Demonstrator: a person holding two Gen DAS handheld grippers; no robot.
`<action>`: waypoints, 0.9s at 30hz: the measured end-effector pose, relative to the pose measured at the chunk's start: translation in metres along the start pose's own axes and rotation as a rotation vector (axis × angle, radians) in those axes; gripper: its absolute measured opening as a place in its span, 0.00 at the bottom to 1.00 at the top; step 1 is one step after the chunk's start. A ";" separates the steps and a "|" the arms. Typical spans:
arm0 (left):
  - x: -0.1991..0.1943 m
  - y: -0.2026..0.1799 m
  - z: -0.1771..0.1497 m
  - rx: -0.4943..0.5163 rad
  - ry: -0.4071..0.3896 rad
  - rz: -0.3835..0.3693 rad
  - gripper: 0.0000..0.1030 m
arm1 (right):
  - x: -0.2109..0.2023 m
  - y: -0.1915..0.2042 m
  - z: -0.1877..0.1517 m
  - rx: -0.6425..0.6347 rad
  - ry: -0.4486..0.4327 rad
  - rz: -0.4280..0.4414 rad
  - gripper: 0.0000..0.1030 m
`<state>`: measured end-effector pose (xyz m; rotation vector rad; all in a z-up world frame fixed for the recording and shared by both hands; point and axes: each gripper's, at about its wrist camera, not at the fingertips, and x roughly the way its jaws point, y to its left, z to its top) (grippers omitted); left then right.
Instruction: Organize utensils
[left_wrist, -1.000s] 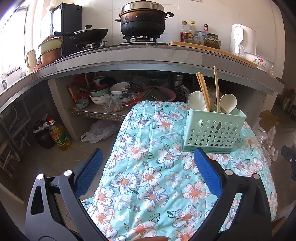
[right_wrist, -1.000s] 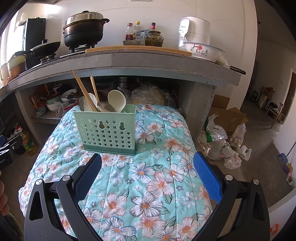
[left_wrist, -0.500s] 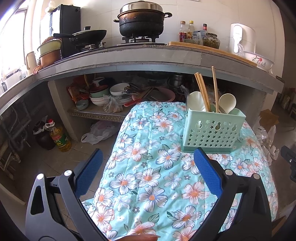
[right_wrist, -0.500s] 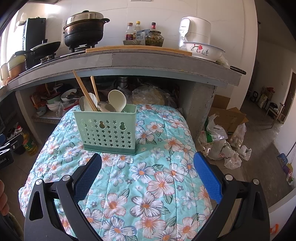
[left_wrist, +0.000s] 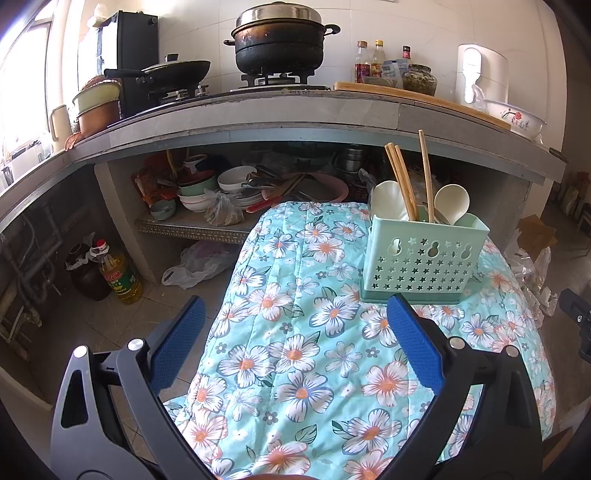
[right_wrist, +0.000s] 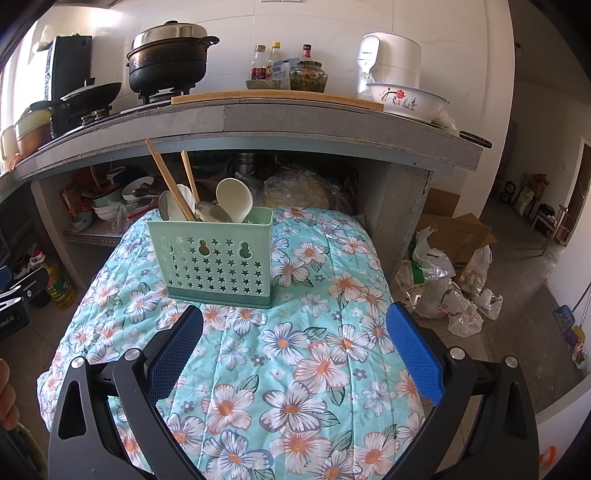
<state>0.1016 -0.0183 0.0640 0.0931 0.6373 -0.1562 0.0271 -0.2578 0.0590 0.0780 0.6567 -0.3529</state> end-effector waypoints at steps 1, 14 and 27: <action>0.000 0.000 0.000 -0.001 0.001 -0.001 0.92 | 0.000 0.000 0.000 0.000 0.000 0.001 0.94; -0.001 -0.004 0.000 0.004 0.001 -0.003 0.92 | -0.001 0.000 0.000 -0.002 -0.003 -0.001 0.94; -0.004 -0.010 0.000 0.024 -0.012 -0.017 0.92 | -0.001 0.000 0.000 -0.002 -0.002 0.001 0.94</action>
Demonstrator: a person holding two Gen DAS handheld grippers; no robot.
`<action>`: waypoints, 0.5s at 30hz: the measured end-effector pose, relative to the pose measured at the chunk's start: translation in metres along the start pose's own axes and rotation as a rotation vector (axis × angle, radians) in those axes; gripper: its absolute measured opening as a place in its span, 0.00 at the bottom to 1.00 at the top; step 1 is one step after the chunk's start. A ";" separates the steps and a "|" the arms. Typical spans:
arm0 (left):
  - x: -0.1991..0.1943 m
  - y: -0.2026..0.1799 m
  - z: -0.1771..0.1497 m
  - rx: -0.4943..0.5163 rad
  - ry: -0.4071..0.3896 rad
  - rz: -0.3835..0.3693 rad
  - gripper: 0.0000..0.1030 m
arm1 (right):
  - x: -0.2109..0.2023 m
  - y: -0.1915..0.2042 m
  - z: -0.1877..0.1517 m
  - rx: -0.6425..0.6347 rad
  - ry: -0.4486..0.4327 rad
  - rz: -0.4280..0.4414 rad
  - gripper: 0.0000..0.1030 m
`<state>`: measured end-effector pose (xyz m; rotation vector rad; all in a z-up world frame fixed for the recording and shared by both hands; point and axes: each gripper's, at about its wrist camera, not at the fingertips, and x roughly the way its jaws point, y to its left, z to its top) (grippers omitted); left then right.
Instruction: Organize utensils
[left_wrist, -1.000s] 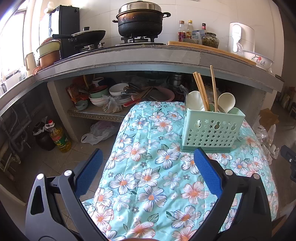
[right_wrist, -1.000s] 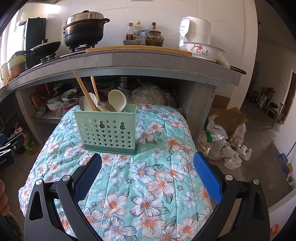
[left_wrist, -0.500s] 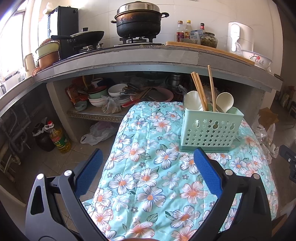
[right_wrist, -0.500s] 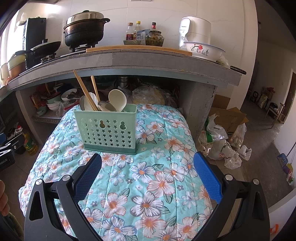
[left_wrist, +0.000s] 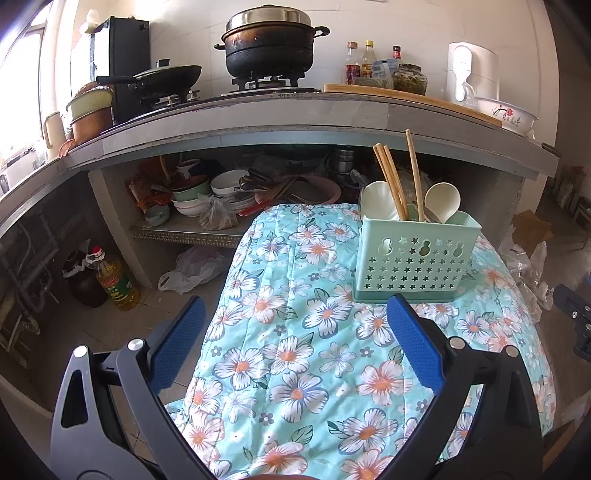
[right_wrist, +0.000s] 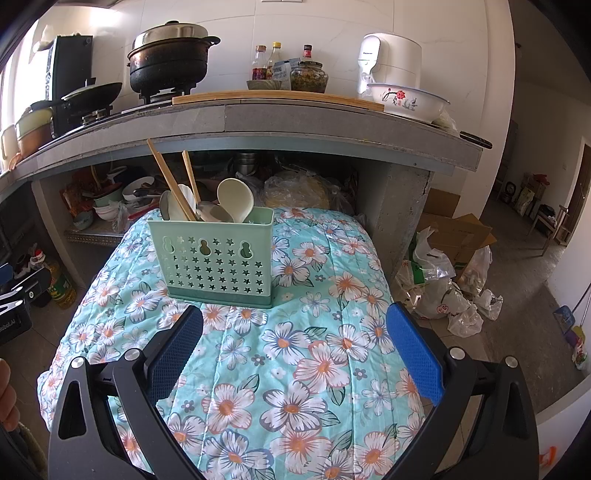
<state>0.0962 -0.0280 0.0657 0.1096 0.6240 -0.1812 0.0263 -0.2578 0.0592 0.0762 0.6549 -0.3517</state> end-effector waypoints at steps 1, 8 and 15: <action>0.000 -0.001 0.000 0.005 -0.003 -0.002 0.92 | 0.000 0.000 0.000 0.000 0.000 0.000 0.94; -0.002 -0.005 0.002 0.030 -0.019 -0.020 0.92 | 0.000 0.000 0.000 0.002 0.002 0.001 0.94; -0.004 -0.006 0.004 0.035 -0.028 -0.024 0.92 | 0.000 -0.001 0.000 0.004 0.000 0.002 0.94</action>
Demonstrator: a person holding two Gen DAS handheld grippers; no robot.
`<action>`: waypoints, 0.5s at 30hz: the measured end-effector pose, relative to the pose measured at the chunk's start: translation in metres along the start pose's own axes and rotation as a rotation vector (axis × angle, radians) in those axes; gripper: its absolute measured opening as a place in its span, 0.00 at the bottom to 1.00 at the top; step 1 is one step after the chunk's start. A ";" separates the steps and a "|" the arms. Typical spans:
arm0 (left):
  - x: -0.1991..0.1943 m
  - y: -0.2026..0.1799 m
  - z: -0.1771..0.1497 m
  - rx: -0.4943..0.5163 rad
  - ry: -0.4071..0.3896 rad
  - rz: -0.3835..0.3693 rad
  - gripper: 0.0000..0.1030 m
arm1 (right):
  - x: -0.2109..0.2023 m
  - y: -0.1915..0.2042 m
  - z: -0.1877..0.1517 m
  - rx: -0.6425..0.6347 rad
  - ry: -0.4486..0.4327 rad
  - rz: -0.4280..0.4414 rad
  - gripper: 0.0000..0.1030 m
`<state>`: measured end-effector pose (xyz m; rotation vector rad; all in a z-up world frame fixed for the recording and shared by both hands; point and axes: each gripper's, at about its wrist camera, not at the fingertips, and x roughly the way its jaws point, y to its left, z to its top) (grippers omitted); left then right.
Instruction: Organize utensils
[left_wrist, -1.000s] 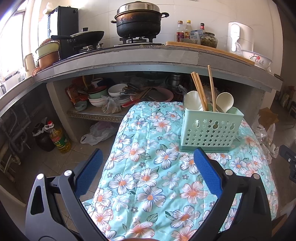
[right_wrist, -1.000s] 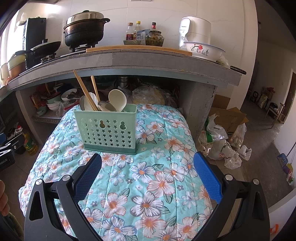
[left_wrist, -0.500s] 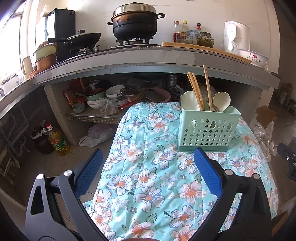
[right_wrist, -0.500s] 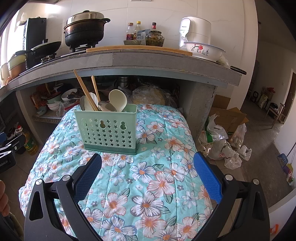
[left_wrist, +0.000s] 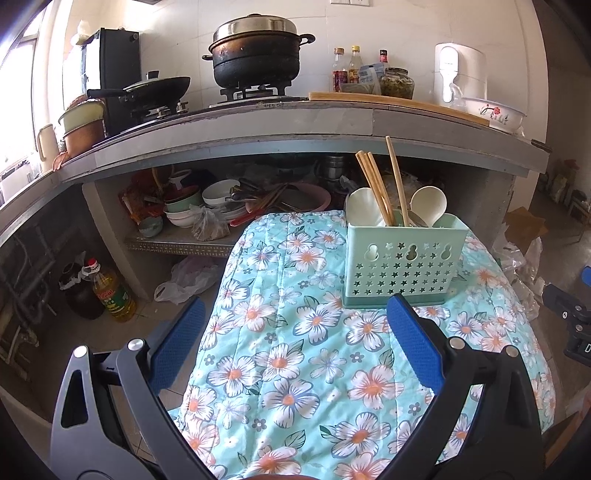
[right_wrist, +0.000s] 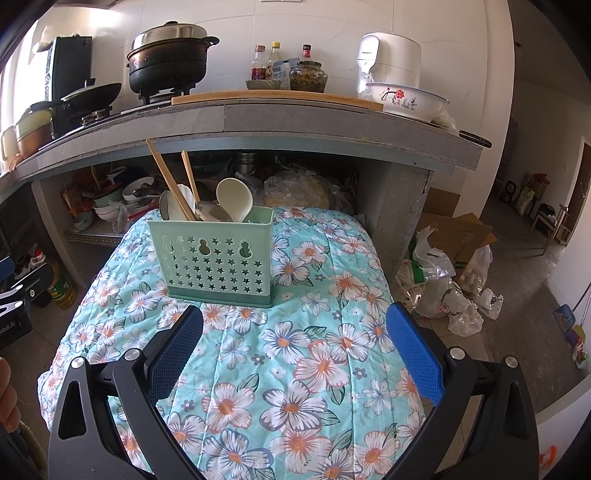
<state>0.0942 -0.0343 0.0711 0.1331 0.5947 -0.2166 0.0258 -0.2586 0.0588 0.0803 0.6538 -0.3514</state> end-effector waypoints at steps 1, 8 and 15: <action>0.000 0.000 0.000 0.001 -0.001 -0.001 0.92 | 0.000 0.000 0.000 0.000 0.000 0.000 0.94; -0.001 -0.001 0.000 0.002 -0.001 -0.001 0.92 | 0.000 0.000 0.000 -0.001 -0.001 0.000 0.94; -0.001 -0.002 0.001 0.002 0.000 -0.001 0.92 | -0.001 0.000 0.001 -0.001 0.001 0.001 0.94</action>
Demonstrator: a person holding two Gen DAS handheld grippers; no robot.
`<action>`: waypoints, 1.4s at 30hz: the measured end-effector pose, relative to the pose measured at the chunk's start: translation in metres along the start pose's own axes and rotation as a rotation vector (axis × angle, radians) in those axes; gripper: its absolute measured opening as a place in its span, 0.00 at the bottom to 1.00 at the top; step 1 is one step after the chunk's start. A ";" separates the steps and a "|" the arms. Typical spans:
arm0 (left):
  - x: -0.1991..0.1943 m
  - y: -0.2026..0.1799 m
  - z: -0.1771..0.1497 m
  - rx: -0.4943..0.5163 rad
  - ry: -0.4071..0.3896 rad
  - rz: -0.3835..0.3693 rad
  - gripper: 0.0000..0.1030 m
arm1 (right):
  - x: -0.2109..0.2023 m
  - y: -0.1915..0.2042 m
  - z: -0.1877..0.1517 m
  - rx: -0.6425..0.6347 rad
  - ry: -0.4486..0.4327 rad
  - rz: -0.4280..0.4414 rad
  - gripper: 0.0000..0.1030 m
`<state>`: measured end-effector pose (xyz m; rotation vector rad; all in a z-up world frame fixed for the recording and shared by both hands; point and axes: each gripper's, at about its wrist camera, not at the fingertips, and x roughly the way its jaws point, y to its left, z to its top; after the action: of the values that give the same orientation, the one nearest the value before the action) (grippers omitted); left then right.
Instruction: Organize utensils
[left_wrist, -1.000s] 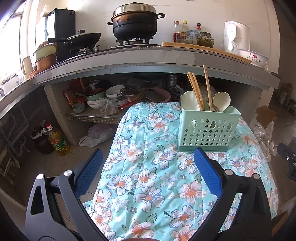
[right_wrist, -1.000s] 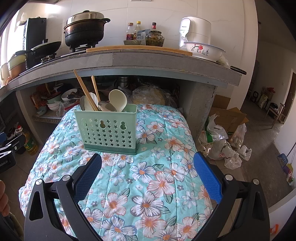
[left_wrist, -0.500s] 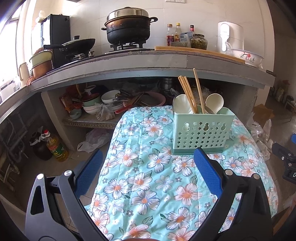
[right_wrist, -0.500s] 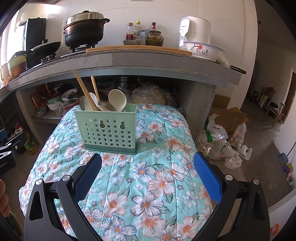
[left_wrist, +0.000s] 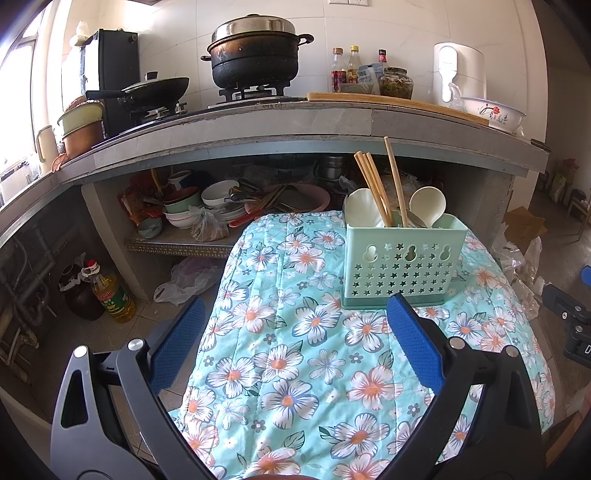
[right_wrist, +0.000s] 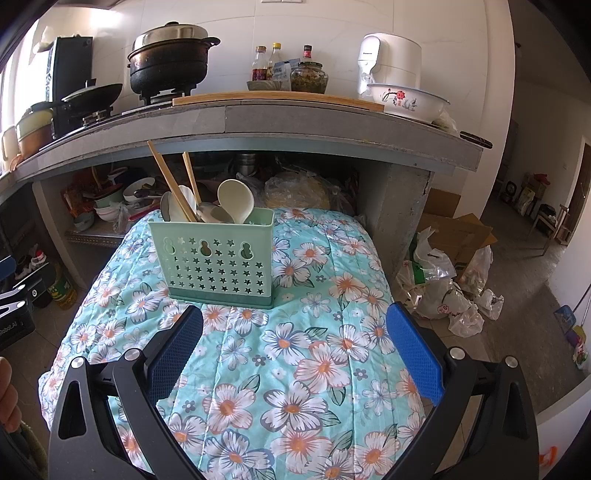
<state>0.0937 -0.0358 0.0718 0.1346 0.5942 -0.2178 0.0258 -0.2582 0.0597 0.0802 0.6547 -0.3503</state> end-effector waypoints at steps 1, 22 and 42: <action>0.000 0.000 0.000 0.000 0.000 -0.001 0.92 | 0.000 0.000 0.001 -0.001 0.001 0.000 0.94; 0.002 0.000 0.000 0.001 0.003 0.001 0.92 | 0.000 0.001 0.001 -0.003 0.000 0.000 0.94; 0.003 0.002 -0.002 0.001 0.007 0.000 0.92 | 0.000 0.001 0.001 -0.002 0.000 0.000 0.94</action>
<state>0.0952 -0.0342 0.0687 0.1361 0.6009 -0.2181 0.0268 -0.2578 0.0608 0.0781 0.6552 -0.3500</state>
